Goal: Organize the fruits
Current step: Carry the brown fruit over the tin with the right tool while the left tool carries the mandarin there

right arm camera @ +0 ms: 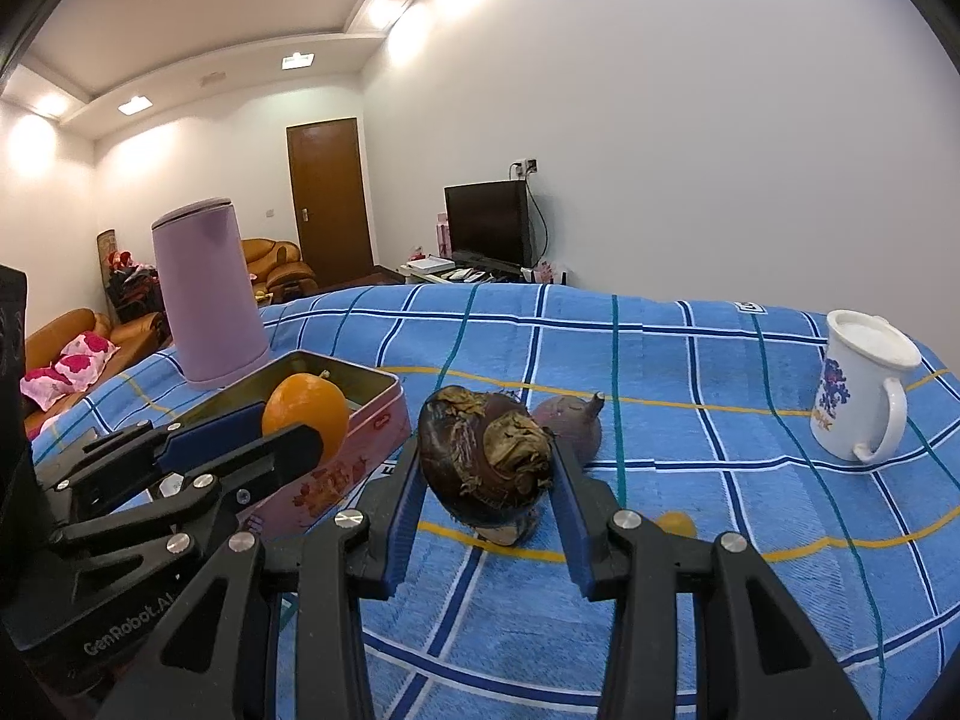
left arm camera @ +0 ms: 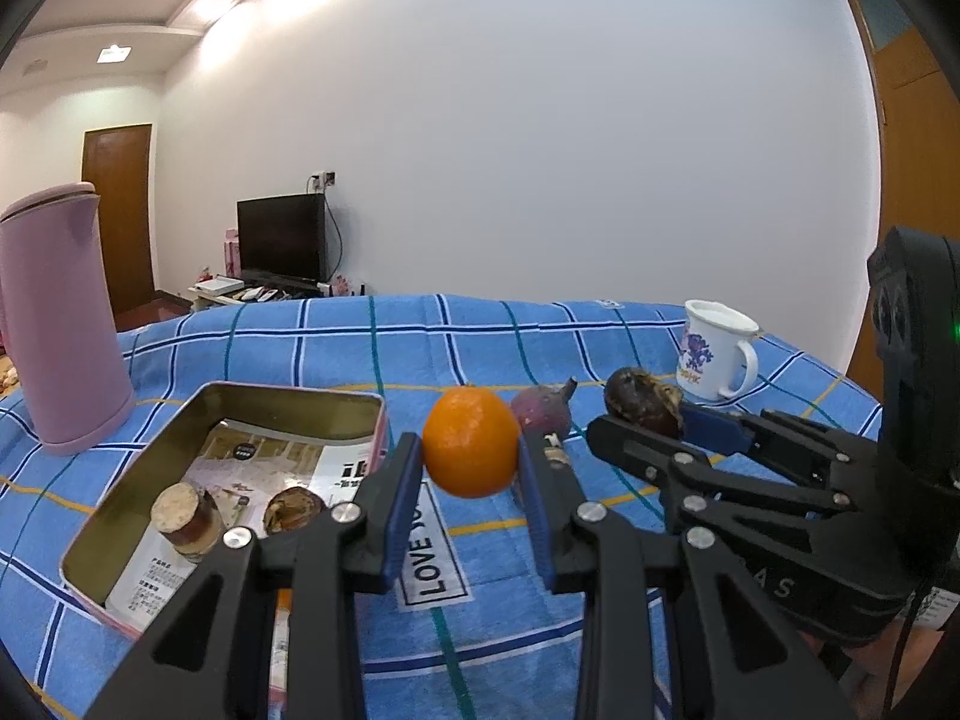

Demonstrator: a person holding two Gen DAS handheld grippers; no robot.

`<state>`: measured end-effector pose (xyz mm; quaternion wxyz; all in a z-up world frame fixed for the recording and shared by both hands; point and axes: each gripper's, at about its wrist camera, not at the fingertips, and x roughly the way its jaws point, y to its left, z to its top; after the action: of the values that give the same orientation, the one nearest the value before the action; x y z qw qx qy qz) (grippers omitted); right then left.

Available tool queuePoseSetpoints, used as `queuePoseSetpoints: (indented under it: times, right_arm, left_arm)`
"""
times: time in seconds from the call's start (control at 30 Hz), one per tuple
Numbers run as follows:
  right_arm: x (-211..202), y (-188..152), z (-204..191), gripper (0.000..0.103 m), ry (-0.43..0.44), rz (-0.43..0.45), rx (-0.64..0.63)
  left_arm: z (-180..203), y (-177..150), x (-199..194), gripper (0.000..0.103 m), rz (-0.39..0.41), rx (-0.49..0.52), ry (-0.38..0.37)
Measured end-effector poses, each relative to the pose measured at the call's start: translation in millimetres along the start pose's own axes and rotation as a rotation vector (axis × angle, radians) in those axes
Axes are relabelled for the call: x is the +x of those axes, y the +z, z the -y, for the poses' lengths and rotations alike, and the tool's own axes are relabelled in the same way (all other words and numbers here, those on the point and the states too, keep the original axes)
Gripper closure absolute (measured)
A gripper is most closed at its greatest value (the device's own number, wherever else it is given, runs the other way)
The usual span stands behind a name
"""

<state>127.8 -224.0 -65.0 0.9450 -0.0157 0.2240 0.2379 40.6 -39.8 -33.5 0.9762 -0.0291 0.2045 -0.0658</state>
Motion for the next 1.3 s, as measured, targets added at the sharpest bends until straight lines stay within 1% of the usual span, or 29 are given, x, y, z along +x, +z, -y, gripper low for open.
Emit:
queuePoseSetpoints:
  times: [0.4,0.6,0.77,1.3]
  right_arm:
    - [11.1,6.9,-20.8,0.06,0.03,-0.017,-0.042]
    - [18.4,9.5,-36.2,0.06,0.05,-0.023,-0.067]
    - [24.5,12.0,-47.0,0.06,0.064,-0.03,-0.085]
    - [36.9,21.4,-77.9,0.06,0.108,-0.038,-0.15]
  left_arm:
    - [-27.8,-0.4,-7.0,0.069,-0.019,-0.035,0.03]
    - [-48.5,2.0,-15.1,0.069,-0.01,-0.059,0.067]
    - [-64.9,1.4,-16.1,0.069,-0.022,-0.077,0.098]
    - [-92.5,0.7,-22.7,0.069,-0.042,-0.096,0.148]
